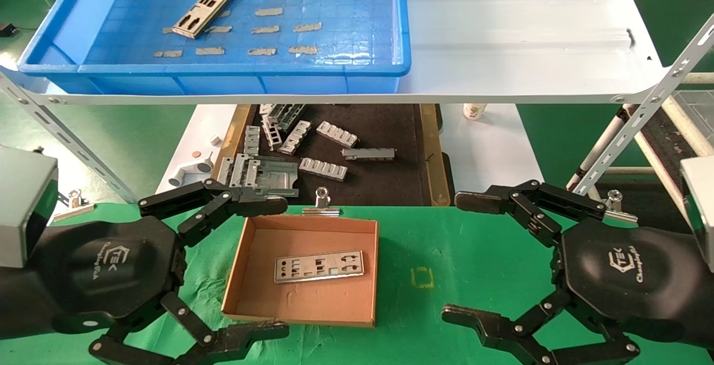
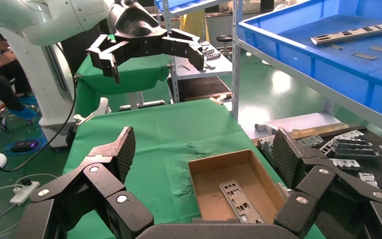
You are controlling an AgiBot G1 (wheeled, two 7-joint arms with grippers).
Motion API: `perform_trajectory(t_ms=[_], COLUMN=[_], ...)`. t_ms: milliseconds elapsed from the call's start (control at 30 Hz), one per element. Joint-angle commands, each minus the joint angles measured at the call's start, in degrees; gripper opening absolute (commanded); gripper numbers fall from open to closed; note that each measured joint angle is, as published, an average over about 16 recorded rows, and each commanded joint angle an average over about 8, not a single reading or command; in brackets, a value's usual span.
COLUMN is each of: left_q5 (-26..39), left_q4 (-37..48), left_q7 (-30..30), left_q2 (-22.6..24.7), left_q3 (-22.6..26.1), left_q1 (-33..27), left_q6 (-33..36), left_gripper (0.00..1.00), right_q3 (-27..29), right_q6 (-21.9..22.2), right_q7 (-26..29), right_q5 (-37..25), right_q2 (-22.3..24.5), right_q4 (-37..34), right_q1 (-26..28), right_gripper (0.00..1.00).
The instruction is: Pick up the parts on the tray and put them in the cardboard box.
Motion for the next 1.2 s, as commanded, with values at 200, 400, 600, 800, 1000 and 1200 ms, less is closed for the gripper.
perform_trajectory(t_ms=[200, 400, 600, 800, 1000, 1200], left_q5=[0.0, 0.0, 0.0, 0.1, 2.4, 7.7], left_q4=[0.0, 0.0, 0.0, 0.3, 3.9, 12.7], left_q7=[0.0, 0.0, 0.0, -0.1, -0.7, -1.0], left_q2=[0.0, 0.0, 0.0, 0.2, 3.0, 8.7], left_q3=[0.0, 0.0, 0.0, -0.1, 0.1, 1.6], left_q1=[0.0, 0.0, 0.0, -0.3, -3.9, -12.2], left_q6=[0.0, 0.0, 0.0, -0.6, -6.0, -13.6], left_gripper=[1.0, 1.0, 1.0, 1.0, 1.0, 1.0], right_q3=[0.0, 0.0, 0.0, 0.0, 0.0, 0.0], right_q6=[0.0, 0.0, 0.0, 0.0, 0.0, 0.0], right_q7=[0.0, 0.0, 0.0, 0.0, 0.0, 0.0], right_q5=[0.0, 0.0, 0.0, 0.0, 0.0, 0.0], right_q2=[0.0, 0.0, 0.0, 0.0, 0.0, 0.0], right_q4=[0.0, 0.0, 0.0, 0.0, 0.0, 0.0], right_q1=[0.0, 0.0, 0.0, 0.0, 0.0, 0.0], right_gripper=[1.0, 1.0, 0.73, 0.05, 0.0, 0.0])
